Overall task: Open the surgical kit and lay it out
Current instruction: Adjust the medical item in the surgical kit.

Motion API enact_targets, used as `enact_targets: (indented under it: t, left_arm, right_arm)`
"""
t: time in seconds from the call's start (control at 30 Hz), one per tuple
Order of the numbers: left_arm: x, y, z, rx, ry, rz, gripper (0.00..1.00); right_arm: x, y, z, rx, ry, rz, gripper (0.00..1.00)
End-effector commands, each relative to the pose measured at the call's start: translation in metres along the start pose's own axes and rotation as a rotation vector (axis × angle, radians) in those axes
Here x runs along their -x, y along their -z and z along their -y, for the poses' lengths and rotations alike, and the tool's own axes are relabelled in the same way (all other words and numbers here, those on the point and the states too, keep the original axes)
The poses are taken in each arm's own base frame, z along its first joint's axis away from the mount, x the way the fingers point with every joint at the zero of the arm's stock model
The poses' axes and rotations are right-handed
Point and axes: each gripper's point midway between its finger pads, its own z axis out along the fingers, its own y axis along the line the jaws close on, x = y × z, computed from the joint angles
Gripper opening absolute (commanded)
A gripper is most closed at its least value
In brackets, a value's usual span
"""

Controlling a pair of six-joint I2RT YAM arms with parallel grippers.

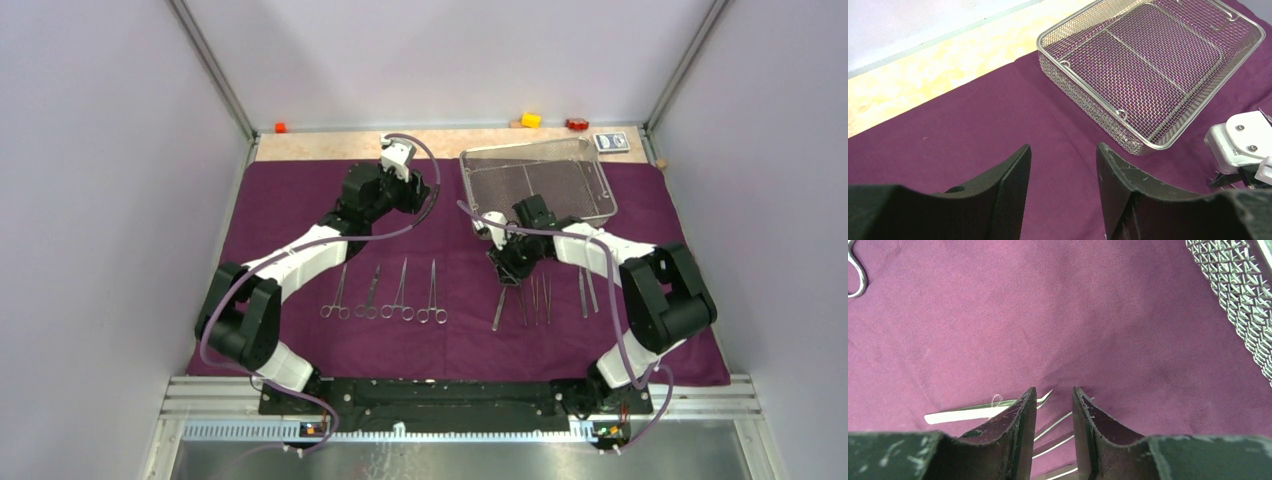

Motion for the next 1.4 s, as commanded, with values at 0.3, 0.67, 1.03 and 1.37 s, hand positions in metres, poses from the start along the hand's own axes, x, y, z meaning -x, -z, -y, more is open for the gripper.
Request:
enact_targets:
  t: [0.3,0.67,1.03,1.37]
  left_arm:
    - [0.024,0.006,0.000,0.007,-0.007,0.075,0.57]
    - [0.025,0.007,0.000,0.006,-0.007,0.076,0.57]
    - [0.025,0.007,0.000,0.006,-0.007,0.078,0.57]
    - [0.027,0.009,0.001,0.003,-0.009,0.082,0.57]
  right_arm:
    - [0.009,0.004,-0.007,0.000,0.031,0.034,0.24]
    - [0.008,0.003,-0.008,0.007,0.030,0.029,0.18]
    - [0.014,0.006,-0.009,0.015,0.037,0.049,0.03]
    - [0.022,0.010,-0.010,0.021,0.034,0.083,0.00]
